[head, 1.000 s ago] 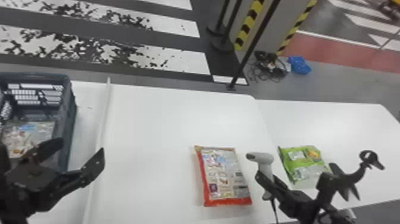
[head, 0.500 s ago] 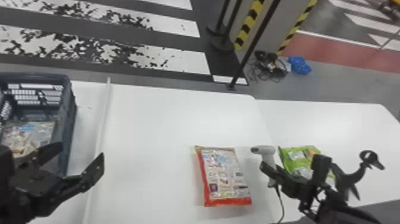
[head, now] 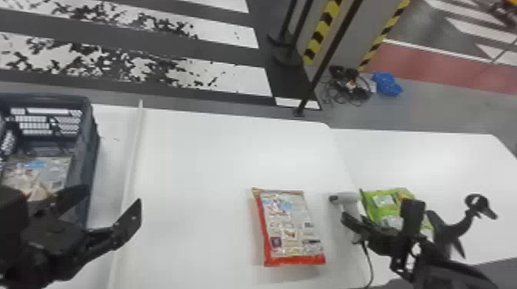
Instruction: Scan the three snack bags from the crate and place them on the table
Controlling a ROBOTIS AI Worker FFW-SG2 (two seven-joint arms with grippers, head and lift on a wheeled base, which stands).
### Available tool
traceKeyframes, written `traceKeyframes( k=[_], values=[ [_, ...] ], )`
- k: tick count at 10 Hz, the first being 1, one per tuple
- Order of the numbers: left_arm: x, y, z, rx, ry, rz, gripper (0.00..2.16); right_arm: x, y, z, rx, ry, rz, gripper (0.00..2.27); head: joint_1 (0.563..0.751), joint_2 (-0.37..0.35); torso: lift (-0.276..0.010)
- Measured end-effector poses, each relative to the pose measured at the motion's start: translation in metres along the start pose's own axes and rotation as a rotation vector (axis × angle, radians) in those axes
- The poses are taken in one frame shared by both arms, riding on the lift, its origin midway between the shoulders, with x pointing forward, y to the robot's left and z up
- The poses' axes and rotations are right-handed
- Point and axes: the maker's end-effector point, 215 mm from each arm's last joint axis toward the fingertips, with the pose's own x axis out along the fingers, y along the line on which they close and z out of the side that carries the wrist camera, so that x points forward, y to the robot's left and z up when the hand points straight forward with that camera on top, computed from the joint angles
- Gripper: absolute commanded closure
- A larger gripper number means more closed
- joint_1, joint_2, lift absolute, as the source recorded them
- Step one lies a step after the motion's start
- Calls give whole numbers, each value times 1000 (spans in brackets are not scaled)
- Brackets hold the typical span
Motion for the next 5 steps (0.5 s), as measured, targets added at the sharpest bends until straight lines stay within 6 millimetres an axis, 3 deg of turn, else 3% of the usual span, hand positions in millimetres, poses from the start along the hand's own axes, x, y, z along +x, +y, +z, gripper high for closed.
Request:
traceKeyframes(
  k=[2, 3, 5],
  values=[
    [4, -6, 0, 4, 0, -7, 70, -2, -1, 0, -23, -12, 6, 198, 695, -350, -36],
    [5, -7, 0, 5, -1, -9, 70, -3, 0, 2, -26, -22, 8, 9, 695, -350, -36],
    [5, -8, 1, 5, -3, -11, 70, -16, 3, 17, 5, -82, 47, 26, 695, -350, -36]
  ],
)
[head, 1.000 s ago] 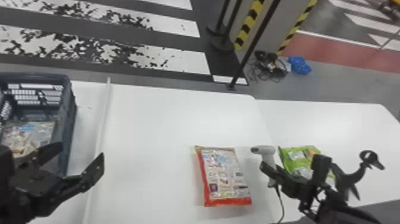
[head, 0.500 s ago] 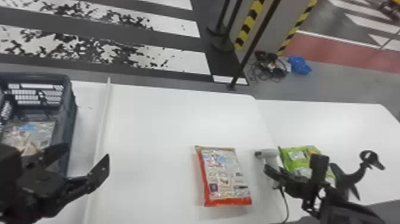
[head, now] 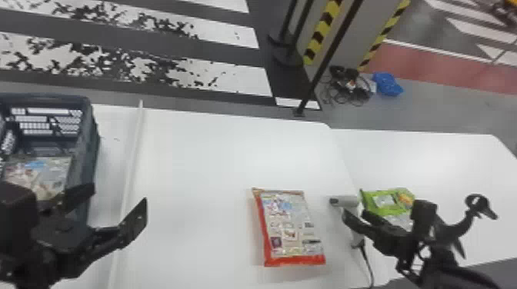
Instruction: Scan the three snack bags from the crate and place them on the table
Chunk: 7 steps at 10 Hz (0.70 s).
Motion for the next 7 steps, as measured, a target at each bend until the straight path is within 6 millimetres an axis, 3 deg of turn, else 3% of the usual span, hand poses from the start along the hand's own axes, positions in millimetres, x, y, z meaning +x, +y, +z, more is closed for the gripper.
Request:
traceKeyframes(
  k=[2, 4, 5, 7],
  values=[
    [-1, -1, 0, -1, 0, -2, 70, -37, 17, 21, 114, -103, 117, 46, 695, -350, -36],
    [-1, -2, -2, -1, 2, -6, 70, -72, 59, 11, 259, -68, 286, 46, 695, -350, -36],
    [-1, -4, -3, -1, 3, -10, 70, -83, 78, 2, 346, -31, 359, 46, 695, -350, -36],
    [-1, -7, -5, -7, 6, -22, 70, -81, 106, -10, 387, 47, 424, 63, 695, -350, -36]
  ],
)
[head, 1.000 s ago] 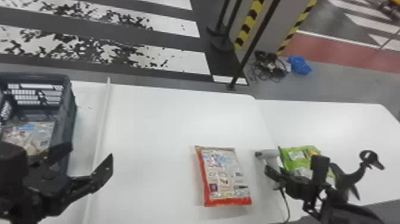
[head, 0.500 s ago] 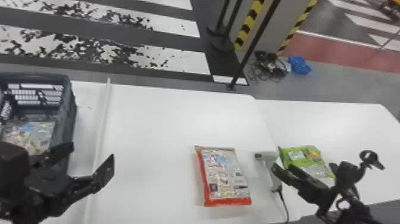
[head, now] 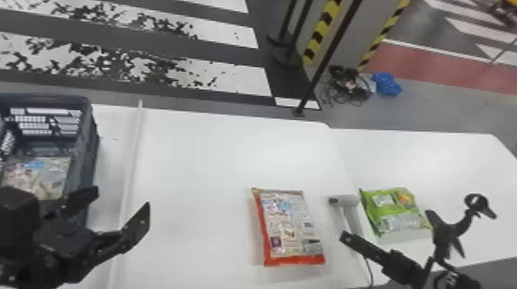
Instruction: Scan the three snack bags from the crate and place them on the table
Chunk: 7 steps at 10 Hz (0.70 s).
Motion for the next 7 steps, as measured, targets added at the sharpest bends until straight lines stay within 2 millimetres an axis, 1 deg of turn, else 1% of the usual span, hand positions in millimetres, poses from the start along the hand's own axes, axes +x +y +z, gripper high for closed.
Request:
traceKeyframes(
  k=[1, 2, 4, 5, 7],
  values=[
    [-1, -2, 0, -5, 0, -5, 70, 13, 7, -7, -16, 40, 18, 63, 695, -350, -36],
    [-3, -3, -1, -7, 2, -5, 70, 28, 9, -13, -46, 78, 22, 63, 695, -350, -36],
    [-5, -2, -3, -6, 5, 0, 70, 59, 1, -13, -119, 129, 25, 63, 695, -350, -36],
    [-6, -1, -4, -4, 7, 7, 70, 71, -4, -12, -147, 151, 25, 63, 695, -350, -36],
    [-7, 1, -6, -4, 11, 16, 70, 85, -11, -13, -186, 195, 25, 63, 695, -350, -36]
  ],
)
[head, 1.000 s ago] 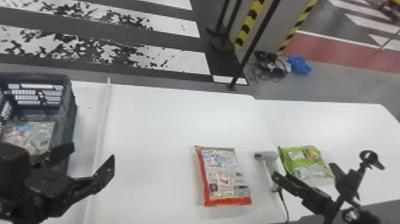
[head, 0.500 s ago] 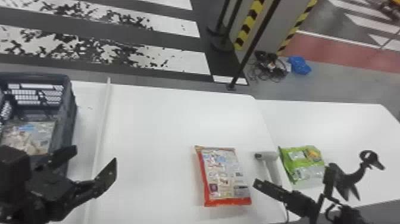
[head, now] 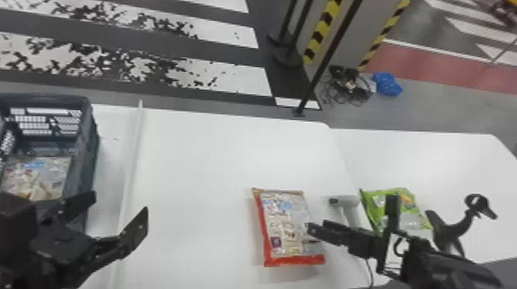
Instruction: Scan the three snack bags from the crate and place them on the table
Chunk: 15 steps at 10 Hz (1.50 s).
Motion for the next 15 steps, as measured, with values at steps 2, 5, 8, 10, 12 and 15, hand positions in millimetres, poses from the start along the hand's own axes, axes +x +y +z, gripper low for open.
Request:
traceKeyframes(
  k=[2, 5, 8, 10, 12, 15],
  values=[
    [0, 1, 0, 2, -1, 3, 70, 11, 4, -10, -15, 48, 18, 76, 695, -350, -36],
    [4, -1, 1, 2, -5, -3, 70, 24, 15, -31, -19, 104, 50, 1602, 695, -350, -36],
    [4, -1, 1, 4, -10, -8, 70, 35, 19, -29, -108, 77, 48, 2199, 695, -350, -36],
    [4, 1, 3, 6, -13, -7, 70, 34, 22, -27, -132, 46, 51, 2216, 695, -350, -36],
    [4, 1, 3, 5, -17, -7, 70, 28, 25, -24, -117, 13, 50, 2216, 695, -350, -36],
    [4, 1, 3, 3, -18, -8, 70, -12, 43, 26, -48, -97, 69, 2216, 695, -350, -36]
  ],
)
